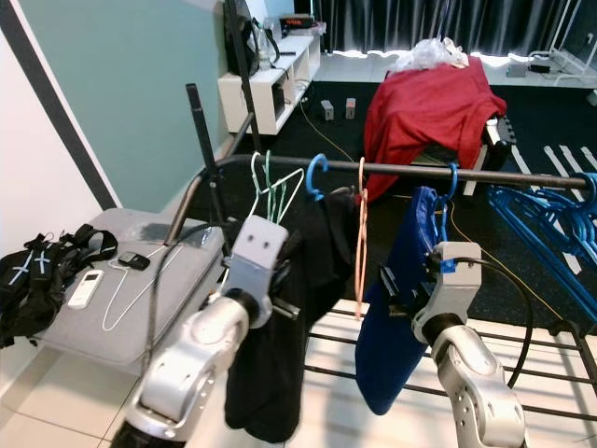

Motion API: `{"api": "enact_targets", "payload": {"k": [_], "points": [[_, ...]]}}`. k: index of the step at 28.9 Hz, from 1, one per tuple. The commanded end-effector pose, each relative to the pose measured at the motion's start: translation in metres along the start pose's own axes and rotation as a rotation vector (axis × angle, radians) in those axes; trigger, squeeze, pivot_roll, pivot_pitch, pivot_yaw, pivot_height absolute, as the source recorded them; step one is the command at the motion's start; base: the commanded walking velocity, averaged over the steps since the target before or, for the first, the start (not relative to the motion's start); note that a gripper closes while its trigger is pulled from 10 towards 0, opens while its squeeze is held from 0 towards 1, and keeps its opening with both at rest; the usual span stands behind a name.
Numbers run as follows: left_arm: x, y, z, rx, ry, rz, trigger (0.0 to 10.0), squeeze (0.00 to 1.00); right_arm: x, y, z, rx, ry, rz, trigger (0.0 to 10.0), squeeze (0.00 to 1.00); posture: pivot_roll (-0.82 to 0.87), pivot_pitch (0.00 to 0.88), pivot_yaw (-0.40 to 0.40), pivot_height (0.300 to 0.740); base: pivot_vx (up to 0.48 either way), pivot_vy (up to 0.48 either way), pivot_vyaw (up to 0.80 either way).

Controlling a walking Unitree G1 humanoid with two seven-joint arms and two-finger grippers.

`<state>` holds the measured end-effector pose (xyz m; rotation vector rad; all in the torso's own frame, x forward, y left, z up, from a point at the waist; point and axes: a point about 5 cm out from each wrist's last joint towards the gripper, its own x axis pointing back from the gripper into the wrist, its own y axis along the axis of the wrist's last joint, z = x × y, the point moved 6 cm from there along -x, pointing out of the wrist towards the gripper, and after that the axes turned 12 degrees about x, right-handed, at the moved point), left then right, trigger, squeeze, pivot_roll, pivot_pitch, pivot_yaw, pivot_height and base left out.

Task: Hang hanger

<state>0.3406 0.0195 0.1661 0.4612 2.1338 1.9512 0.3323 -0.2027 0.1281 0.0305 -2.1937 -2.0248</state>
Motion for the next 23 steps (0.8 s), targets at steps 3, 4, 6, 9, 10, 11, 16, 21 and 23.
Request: {"api": "enact_targets", "payload": {"k": [3, 4, 6, 9, 10, 11, 16, 21, 23], "points": [[-0.006, 0.018, -0.016, 0.000, -0.033, -0.080, 10.0, 0.00, 0.000, -0.002, 0.001, -0.016, -0.002, 0.009, 10.0, 0.00, -0.08, 0.000, 0.022, 0.740, 0.000, 0.000, 0.00], [-0.007, 0.018, -0.017, -0.002, -0.033, -0.079, 10.0, 0.00, 0.000, -0.002, 0.001, -0.016, -0.003, 0.009, 10.0, 0.00, -0.08, 0.000, 0.022, 0.740, 0.000, 0.000, 0.00], [-0.009, 0.016, -0.016, -0.011, -0.020, -0.070, 10.0, 0.00, 0.000, -0.002, 0.002, -0.017, -0.003, 0.009, 10.0, 0.00, -0.08, 0.000, 0.028, 0.740, 0.000, 0.000, 0.00], [-0.013, 0.011, -0.007, -0.030, 0.043, -0.040, 10.0, 0.00, 0.000, -0.002, 0.002, -0.017, -0.005, 0.010, 10.0, 0.00, -0.08, 0.000, 0.028, 0.740, 0.000, 0.000, 0.00], [-0.013, 0.011, -0.007, -0.030, 0.043, -0.040, 10.0, 0.00, 0.000, -0.002, 0.002, -0.017, -0.005, 0.010, 10.0, 0.00, -0.08, 0.000, 0.028, 0.740, 0.000, 0.000, 0.00], [-0.015, 0.009, -0.003, -0.041, 0.072, -0.029, 10.0, 0.00, 0.001, -0.002, 0.002, -0.017, -0.005, 0.010, 10.0, 0.00, -0.09, 0.000, 0.031, 0.740, 0.000, 0.000, 0.00], [-0.022, -0.002, -0.001, -0.062, 0.116, 0.010, 10.0, 0.00, 0.001, -0.003, 0.002, -0.014, -0.008, 0.013, 10.0, 0.00, -0.09, 0.000, 0.032, 0.740, 0.000, 0.000, 0.00], [-0.029, -0.002, -0.007, -0.054, 0.122, -0.007, 10.0, 0.00, 0.002, -0.004, 0.002, -0.013, -0.011, 0.014, 10.0, 0.00, -0.10, 0.000, 0.035, 0.740, 0.000, 0.000, 0.00], [-0.031, 0.000, -0.009, -0.053, 0.120, -0.018, 10.0, 0.00, 0.002, -0.004, 0.002, -0.013, -0.012, 0.014, 10.0, 0.00, -0.10, 0.000, 0.036, 0.740, 0.000, 0.000, 0.00]]}}
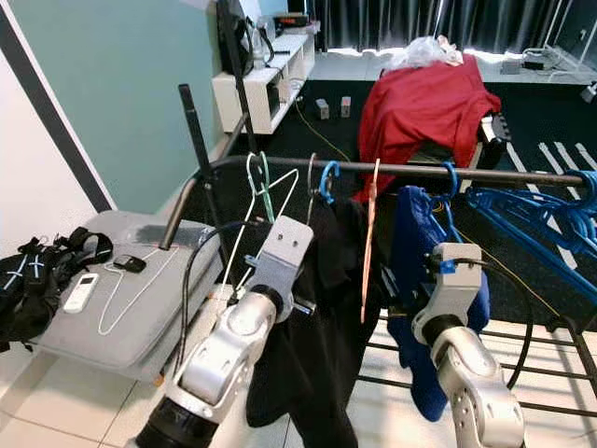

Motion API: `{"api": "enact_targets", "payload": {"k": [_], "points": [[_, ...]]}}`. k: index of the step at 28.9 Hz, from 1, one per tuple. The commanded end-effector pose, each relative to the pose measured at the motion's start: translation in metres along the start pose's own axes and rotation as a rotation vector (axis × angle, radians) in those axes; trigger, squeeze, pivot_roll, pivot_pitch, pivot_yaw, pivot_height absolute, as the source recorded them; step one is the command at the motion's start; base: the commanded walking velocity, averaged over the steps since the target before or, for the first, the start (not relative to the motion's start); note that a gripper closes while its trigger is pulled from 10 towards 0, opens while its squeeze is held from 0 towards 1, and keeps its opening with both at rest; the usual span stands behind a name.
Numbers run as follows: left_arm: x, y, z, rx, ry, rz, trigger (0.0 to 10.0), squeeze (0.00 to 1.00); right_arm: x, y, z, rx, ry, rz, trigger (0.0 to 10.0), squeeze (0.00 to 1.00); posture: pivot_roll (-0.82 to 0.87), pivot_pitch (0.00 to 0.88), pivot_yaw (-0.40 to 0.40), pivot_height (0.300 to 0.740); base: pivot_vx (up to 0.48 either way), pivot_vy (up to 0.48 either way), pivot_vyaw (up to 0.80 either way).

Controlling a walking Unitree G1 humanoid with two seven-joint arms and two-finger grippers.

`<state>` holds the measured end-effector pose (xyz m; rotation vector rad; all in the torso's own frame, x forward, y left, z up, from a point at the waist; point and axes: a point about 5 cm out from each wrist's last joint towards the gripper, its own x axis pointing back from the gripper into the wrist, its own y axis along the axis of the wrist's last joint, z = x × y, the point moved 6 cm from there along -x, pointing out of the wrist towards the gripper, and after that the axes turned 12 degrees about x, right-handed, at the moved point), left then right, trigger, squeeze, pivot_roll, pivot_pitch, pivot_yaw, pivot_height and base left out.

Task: Hang hanger

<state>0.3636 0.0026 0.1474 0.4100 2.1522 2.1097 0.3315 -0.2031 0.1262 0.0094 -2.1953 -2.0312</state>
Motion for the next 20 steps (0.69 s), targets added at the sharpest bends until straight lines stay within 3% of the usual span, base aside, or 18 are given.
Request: {"api": "enact_targets", "payload": {"k": [1, 11, 20], "points": [[-0.003, 0.022, -0.006, 0.007, 0.002, -0.088, 10.0, 0.00, 0.001, -0.001, 0.002, -0.009, 0.001, 0.008, 10.0, 0.00, -0.10, 0.000, 0.036, 0.740, 0.000, 0.000, 0.00], [-0.010, 0.038, -0.011, 0.026, 0.000, -0.147, 10.0, 0.00, 0.001, -0.001, 0.002, -0.010, -0.008, 0.005, 10.0, 0.00, -0.11, 0.000, 0.047, 0.740, 0.000, 0.000, 0.00], [-0.027, 0.019, -0.009, -0.024, 0.045, -0.058, 10.0, 0.00, 0.002, 0.001, 0.004, -0.012, -0.012, 0.000, 10.0, 0.00, -0.13, 0.009, 0.060, 0.740, 0.000, 0.000, 0.00]]}}
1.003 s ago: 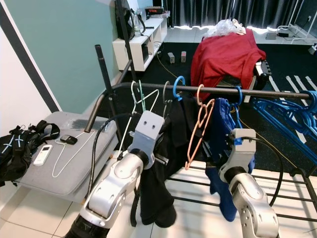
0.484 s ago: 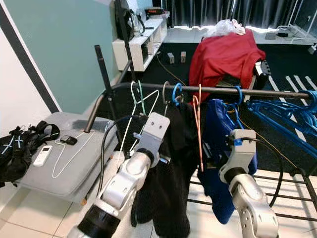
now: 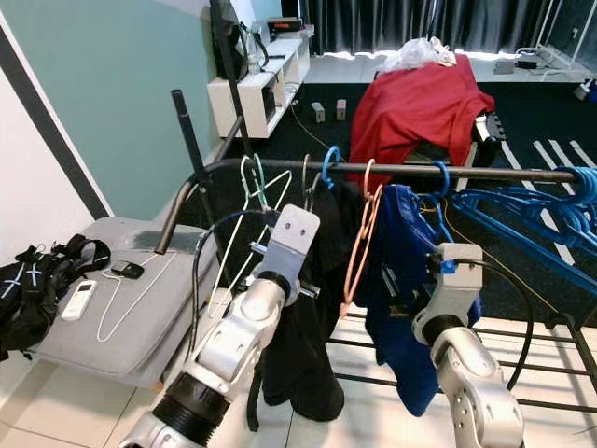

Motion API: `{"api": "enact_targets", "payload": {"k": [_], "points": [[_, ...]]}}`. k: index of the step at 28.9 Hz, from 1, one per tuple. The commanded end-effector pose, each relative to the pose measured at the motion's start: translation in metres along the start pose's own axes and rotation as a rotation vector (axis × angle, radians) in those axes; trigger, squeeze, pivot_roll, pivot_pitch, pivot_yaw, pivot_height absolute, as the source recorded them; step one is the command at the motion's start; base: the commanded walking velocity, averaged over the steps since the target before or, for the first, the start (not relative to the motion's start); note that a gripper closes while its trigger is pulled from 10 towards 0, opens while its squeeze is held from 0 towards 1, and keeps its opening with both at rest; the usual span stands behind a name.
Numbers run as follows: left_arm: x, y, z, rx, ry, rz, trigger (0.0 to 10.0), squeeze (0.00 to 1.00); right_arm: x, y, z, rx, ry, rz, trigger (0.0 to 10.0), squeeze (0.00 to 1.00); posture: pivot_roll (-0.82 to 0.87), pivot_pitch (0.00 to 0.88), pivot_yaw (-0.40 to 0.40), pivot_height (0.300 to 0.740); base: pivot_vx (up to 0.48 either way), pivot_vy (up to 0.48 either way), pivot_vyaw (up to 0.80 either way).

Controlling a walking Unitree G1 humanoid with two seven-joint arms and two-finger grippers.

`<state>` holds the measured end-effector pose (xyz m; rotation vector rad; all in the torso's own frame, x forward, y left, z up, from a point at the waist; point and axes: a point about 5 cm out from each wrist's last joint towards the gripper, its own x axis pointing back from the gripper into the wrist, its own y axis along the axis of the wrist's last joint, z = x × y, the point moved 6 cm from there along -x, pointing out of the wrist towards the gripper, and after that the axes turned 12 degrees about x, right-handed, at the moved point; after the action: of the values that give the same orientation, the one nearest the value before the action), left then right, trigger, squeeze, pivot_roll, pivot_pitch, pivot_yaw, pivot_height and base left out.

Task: Hang hanger

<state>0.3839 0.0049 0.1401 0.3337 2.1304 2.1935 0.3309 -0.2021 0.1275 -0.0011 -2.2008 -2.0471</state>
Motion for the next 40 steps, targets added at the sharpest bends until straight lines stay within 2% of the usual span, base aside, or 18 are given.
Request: {"api": "enact_targets", "payload": {"k": [1, 7, 14, 19, 20, 23, 24, 27, 28, 29, 30, 33, 35, 36, 38, 39, 40], "points": [[-0.007, 0.024, -0.016, 0.023, -0.018, -0.050, 10.0, 0.00, 0.001, 0.000, 0.003, -0.006, 0.004, 0.006, 10.0, 0.00, -0.13, 0.009, 0.060, 0.740, 0.000, 0.000, 0.00], [-0.022, 0.031, -0.020, 0.013, -0.013, -0.048, 10.0, 0.00, 0.006, 0.003, 0.008, -0.016, -0.003, -0.005, 10.0, 0.00, -0.16, 0.031, 0.093, 0.740, 0.000, 0.000, 0.00], [-0.026, 0.038, -0.021, 0.026, -0.017, -0.058, 10.0, 0.00, 0.015, 0.005, 0.013, -0.044, -0.015, -0.013, 10.0, 0.00, -0.17, 0.073, 0.125, 0.740, 0.000, 0.000, 0.00], [-0.027, 0.029, -0.017, 0.026, -0.006, -0.022, 10.0, 0.00, 0.028, 0.009, 0.019, -0.086, -0.024, -0.020, 10.0, 0.00, -0.17, 0.118, 0.147, 0.740, 0.000, 0.000, 0.00], [-0.026, 0.022, -0.016, 0.034, -0.004, 0.004, 10.0, 0.88, 0.031, 0.010, 0.020, -0.092, -0.025, -0.022, 10.0, 0.00, -0.17, 0.129, 0.150, 0.740, 0.000, 0.000, 0.00], [-0.025, 0.018, -0.015, 0.041, -0.003, 0.022, 10.0, 0.88, 0.032, 0.010, 0.020, -0.094, -0.025, -0.023, 10.0, 0.00, -0.17, 0.129, 0.150, 0.740, 0.000, 0.000, 0.00], [-0.023, 0.011, -0.013, 0.067, -0.012, 0.043, 10.0, 1.00, 0.033, 0.011, 0.020, -0.096, -0.024, -0.022, 10.0, 0.00, -0.17, 0.136, 0.148, 0.740, 0.000, 0.000, 0.00], [-0.019, 0.006, -0.008, 0.105, -0.018, 0.054, 10.0, 1.00, 0.033, 0.011, 0.021, -0.098, -0.022, -0.020, 10.0, 0.00, -0.17, 0.135, 0.144, 0.740, 0.000, 0.000, 0.00], [-0.015, 0.000, 0.000, 0.139, -0.031, 0.057, 10.0, 1.00, 0.033, 0.010, 0.020, -0.098, -0.021, -0.017, 10.0, 0.00, -0.17, 0.130, 0.138, 0.740, 0.000, 0.000, 0.00], [-0.007, -0.001, 0.016, 0.186, -0.032, 0.029, 10.0, 1.00, 0.032, 0.010, 0.019, -0.098, -0.020, -0.014, 10.0, 0.00, -0.16, 0.121, 0.131, 0.740, 0.000, 0.000, 0.00], [-0.007, -0.001, 0.016, 0.186, -0.032, 0.029, 10.0, 1.00, 0.032, 0.010, 0.019, -0.098, -0.020, -0.014, 10.0, 0.00, -0.16, 0.121, 0.131, 0.740, 0.000, 0.000, 0.00], [0.017, -0.002, 0.056, 0.256, -0.010, -0.042, 10.0, 1.00, 0.028, 0.007, 0.016, -0.087, -0.011, -0.003, 10.0, 0.00, -0.13, 0.100, 0.108, 0.740, 0.000, 0.000, 0.00], [0.017, -0.002, 0.056, 0.256, -0.010, -0.042, 10.0, 1.00, 0.028, 0.007, 0.016, -0.087, -0.011, -0.003, 10.0, 0.00, -0.13, 0.100, 0.108, 0.740, 0.000, 0.000, 0.00], [0.027, -0.004, 0.073, 0.264, 0.022, -0.057, 10.0, 1.00, 0.026, 0.006, 0.016, -0.079, -0.001, 0.008, 10.0, 0.00, -0.12, 0.091, 0.098, 0.740, 0.000, 0.000, 0.00], [0.027, -0.004, 0.073, 0.264, 0.022, -0.057, 10.0, 1.00, 0.026, 0.006, 0.016, -0.079, -0.001, 0.008, 10.0, 0.00, -0.12, 0.091, 0.098, 0.740, 0.000, 0.000, 0.00], [0.040, -0.006, 0.090, 0.274, 0.061, -0.076, 10.0, 1.00, 0.025, 0.004, 0.017, -0.062, 0.013, 0.022, 10.0, 0.00, -0.11, 0.077, 0.078, 0.740, 0.000, 0.000, 0.00], [0.040, -0.006, 0.090, 0.274, 0.061, -0.076, 10.0, 1.00, 0.025, 0.004, 0.017, -0.062, 0.013, 0.022, 10.0, 0.00, -0.11, 0.077, 0.078, 0.740, 0.000, 0.000, 0.00]]}}
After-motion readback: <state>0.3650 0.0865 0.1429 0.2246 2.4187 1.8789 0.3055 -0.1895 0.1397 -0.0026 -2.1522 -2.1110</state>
